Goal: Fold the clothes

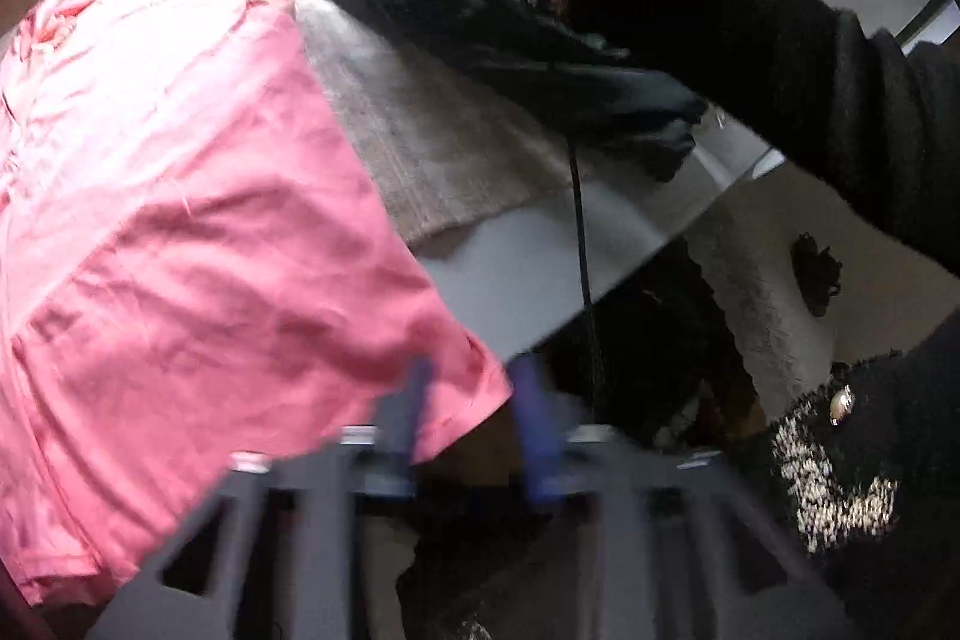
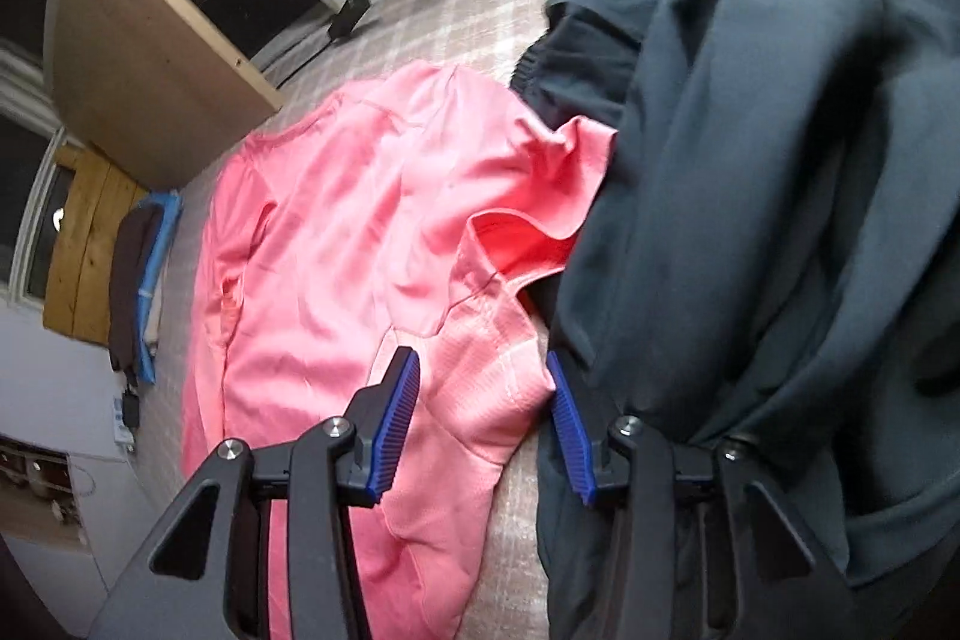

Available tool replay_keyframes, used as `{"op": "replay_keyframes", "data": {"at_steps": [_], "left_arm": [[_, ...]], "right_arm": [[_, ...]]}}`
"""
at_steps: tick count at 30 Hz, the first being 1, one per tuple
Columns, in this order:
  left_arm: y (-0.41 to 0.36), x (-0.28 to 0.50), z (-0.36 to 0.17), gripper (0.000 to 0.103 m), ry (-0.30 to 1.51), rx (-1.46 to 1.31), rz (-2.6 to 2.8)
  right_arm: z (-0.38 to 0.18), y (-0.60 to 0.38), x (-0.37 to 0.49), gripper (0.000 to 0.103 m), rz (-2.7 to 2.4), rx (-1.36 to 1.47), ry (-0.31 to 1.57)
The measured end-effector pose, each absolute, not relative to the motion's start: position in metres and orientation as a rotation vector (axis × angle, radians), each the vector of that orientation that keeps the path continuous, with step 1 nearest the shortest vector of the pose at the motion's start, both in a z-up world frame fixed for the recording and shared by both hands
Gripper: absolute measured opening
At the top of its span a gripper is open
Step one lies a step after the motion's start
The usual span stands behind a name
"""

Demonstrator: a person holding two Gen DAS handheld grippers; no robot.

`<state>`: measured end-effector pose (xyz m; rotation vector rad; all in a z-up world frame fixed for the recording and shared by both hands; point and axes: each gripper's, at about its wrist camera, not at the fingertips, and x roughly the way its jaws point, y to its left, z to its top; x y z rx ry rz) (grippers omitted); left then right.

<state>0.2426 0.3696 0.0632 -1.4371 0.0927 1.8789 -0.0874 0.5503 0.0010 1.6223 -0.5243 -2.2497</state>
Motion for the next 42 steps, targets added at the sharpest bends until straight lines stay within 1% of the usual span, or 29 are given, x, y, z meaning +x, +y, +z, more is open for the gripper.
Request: {"op": "replay_keyframes", "data": {"at_steps": [6, 10, 11, 12, 13, 14, 21, 23, 24, 25, 27, 29, 34, 38, 40, 42], "left_arm": [[0.397, 0.249, 0.046, 0.043, 0.270, -1.454, 1.904], [0.402, 0.249, 0.045, 0.040, 0.277, -1.413, 1.898], [0.402, 0.250, 0.045, 0.030, 0.263, -1.401, 1.889], [0.402, 0.250, 0.044, 0.003, 0.253, -1.391, 1.879], [0.399, 0.250, 0.045, 0.003, 0.234, -1.389, 1.879], [0.394, 0.249, 0.047, 0.001, 0.205, -1.391, 1.884], [0.361, 0.245, 0.085, 0.001, -0.007, -1.325, 1.896], [0.357, 0.248, 0.093, 0.001, -0.021, -1.284, 1.895], [0.357, 0.250, 0.090, 0.001, -0.016, -1.278, 1.888], [0.362, 0.250, 0.082, 0.001, 0.001, -1.306, 1.874], [0.370, 0.249, 0.064, 0.001, 0.037, -1.374, 1.855], [0.362, 0.245, 0.069, 0.001, 0.007, -1.356, 1.884], [0.335, 0.235, 0.086, 0.001, -0.073, -1.308, 1.970], [0.302, 0.239, 0.085, 0.001, -0.158, -1.317, 2.046], [0.282, 0.243, 0.083, 0.001, -0.211, -1.331, 2.093], [0.257, 0.247, 0.073, 0.001, -0.295, -1.371, 2.136]], "right_arm": [[0.003, 0.541, -0.081, 0.043, -2.267, 1.610, -0.397], [-0.002, 0.549, -0.084, 0.043, -2.247, 1.608, -0.484], [-0.001, 0.549, -0.084, 0.042, -2.242, 1.597, -0.491], [0.001, 0.548, -0.085, 0.039, -2.241, 1.582, -0.488], [0.003, 0.546, -0.085, 0.020, -2.240, 1.567, -0.484], [0.005, 0.547, -0.084, 0.003, -2.243, 1.556, -0.485], [0.021, 0.558, -0.082, 0.003, -2.283, 1.493, -0.504], [0.026, 0.560, -0.081, 0.003, -2.305, 1.453, -0.511], [0.024, 0.558, -0.081, 0.003, -2.310, 1.472, -0.482], [0.018, 0.555, -0.082, 0.003, -2.312, 1.510, -0.438], [0.015, 0.553, -0.081, 0.003, -2.317, 1.526, -0.419], [0.020, 0.554, -0.078, 0.003, -2.343, 1.492, -0.436], [0.044, 0.541, -0.080, 0.003, -2.380, 1.438, -0.410], [0.067, 0.499, -0.089, 0.003, -2.388, 1.415, -0.276], [0.074, 0.462, -0.096, 0.003, -2.368, 1.418, -0.162], [0.076, 0.419, -0.106, 0.003, -2.355, 1.422, -0.002]]}}
